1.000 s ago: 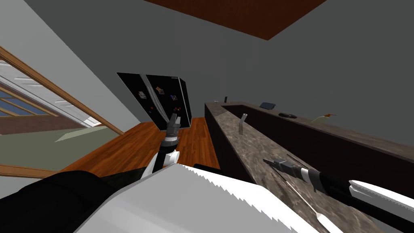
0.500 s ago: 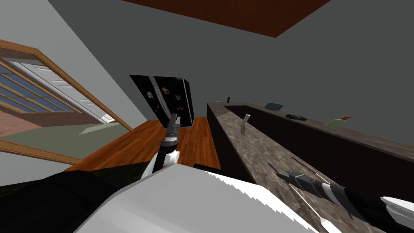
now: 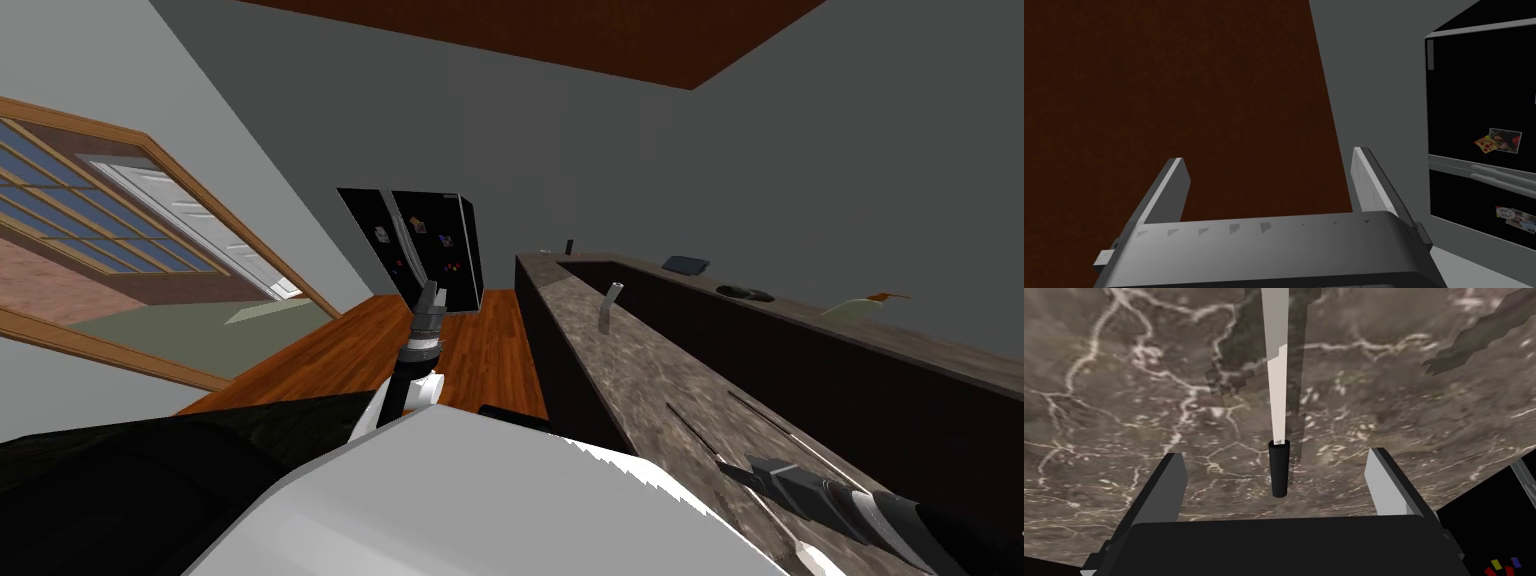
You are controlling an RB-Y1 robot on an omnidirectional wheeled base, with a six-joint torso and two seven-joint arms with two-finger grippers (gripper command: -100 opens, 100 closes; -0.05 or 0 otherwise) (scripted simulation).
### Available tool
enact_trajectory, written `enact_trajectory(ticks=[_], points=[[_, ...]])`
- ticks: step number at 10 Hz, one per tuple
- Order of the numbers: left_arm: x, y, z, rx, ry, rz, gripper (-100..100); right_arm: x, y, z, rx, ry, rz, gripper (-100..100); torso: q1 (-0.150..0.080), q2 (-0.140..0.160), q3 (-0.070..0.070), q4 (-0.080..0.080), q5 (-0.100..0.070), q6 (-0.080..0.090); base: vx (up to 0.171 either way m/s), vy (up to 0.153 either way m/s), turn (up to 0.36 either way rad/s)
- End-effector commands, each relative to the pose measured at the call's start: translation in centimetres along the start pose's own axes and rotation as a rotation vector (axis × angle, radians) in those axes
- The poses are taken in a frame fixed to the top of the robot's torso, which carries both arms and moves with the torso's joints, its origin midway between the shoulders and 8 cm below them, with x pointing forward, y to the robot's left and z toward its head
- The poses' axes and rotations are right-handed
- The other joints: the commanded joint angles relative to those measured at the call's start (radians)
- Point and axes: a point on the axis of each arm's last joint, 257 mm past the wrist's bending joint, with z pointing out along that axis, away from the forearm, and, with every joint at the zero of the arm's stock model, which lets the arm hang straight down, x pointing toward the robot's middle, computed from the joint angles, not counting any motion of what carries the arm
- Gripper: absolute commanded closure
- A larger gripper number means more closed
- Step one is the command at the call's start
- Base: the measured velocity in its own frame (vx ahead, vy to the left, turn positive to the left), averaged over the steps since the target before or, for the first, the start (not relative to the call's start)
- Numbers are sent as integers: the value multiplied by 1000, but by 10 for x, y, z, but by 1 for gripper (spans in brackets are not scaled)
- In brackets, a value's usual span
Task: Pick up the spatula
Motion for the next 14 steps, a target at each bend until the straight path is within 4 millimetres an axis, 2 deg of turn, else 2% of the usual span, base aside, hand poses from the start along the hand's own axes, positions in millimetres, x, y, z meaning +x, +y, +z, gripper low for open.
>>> enact_trajectory(ticks=[1,2,3,4,5,9,13,14], points=[[0,0,0,0,0,0,0,24,-6,-8,8,60,7,-100,0,0,0,0,0,0,-44,19,108],[0,0,0,0,0,0,0,36,-8,-13,11,89,11,-100,1,0,0,0,0,0,-51,18,69],[0,0,0,0,0,0,0,28,-7,-10,10,68,8,-100,1,1,1,0,0,0,-23,5,5],[0,0,0,0,0,0,0,30,-7,-11,9,72,9,0,0,0,0,0,0,0,0,0,0],[0,0,0,0,0,0,0,27,3,-2,-1,78,-9,-100,0,-1,-1,0,0,0,30,-27,-120],[0,0,0,0,0,0,0,19,22,13,-18,83,-48,-100,-3,-7,-4,-2,-1,0,66,-40,-125],[0,0,0,0,0,0,0,9,42,28,-33,79,-91,-100,2,-4,-2,-1,0,0,25,23,-80],[0,0,0,0,0,0,0,11,37,25,-27,80,-86,-100,2,-4,-3,-1,-2,-1,9,12,-17]])
